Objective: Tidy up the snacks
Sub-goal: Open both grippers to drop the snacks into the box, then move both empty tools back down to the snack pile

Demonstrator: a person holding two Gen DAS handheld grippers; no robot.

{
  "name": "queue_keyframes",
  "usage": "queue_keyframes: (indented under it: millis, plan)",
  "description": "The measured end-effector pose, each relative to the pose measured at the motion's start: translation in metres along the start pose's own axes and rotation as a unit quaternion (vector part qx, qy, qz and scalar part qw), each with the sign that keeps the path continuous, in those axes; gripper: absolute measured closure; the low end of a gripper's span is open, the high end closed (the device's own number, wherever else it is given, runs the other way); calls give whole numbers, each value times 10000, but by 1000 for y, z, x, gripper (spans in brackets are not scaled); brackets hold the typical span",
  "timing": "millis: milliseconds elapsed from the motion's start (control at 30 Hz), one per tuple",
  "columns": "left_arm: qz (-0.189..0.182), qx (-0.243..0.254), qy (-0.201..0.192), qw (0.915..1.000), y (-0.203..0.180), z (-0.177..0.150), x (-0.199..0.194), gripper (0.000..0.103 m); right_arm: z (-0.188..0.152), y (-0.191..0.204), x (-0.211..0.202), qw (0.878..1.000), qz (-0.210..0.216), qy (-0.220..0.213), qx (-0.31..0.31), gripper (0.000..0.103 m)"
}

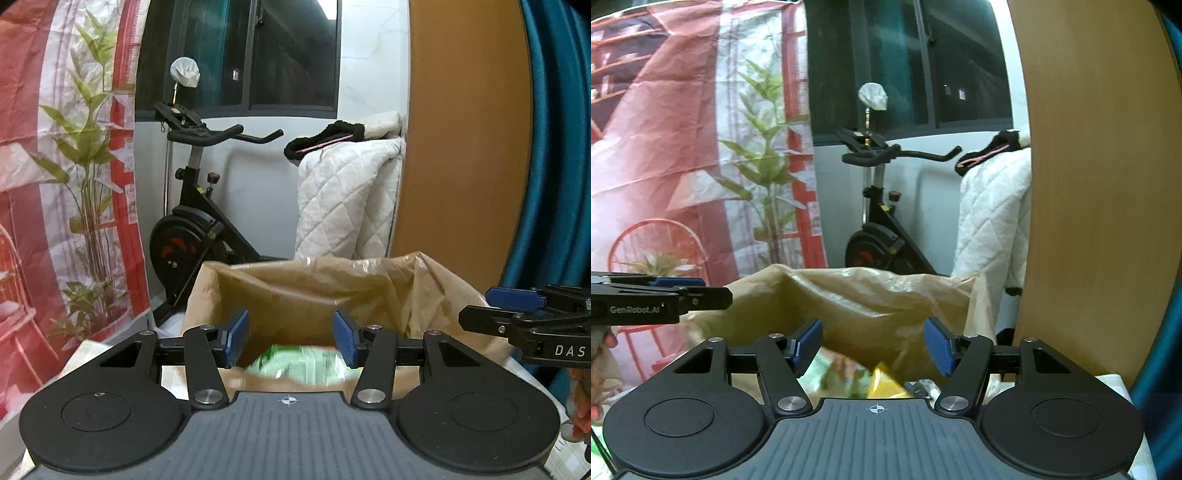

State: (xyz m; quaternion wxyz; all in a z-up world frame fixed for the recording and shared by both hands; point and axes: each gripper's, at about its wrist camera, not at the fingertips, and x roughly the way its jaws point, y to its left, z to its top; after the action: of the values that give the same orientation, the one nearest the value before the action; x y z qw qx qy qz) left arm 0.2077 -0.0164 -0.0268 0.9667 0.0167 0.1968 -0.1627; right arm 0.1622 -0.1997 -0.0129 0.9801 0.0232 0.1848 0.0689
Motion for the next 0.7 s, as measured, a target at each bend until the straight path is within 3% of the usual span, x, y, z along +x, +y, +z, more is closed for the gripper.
queue_keyframes:
  millis: [333,700]
  plan:
    - [16,-53,115,9999,4,-42,-39,50,-32,29,-26,9998,122,179,-44,43]
    - [182,-388,432,9981,20,-87,-46,50,-83,35,-28,9982,34,497,331,43]
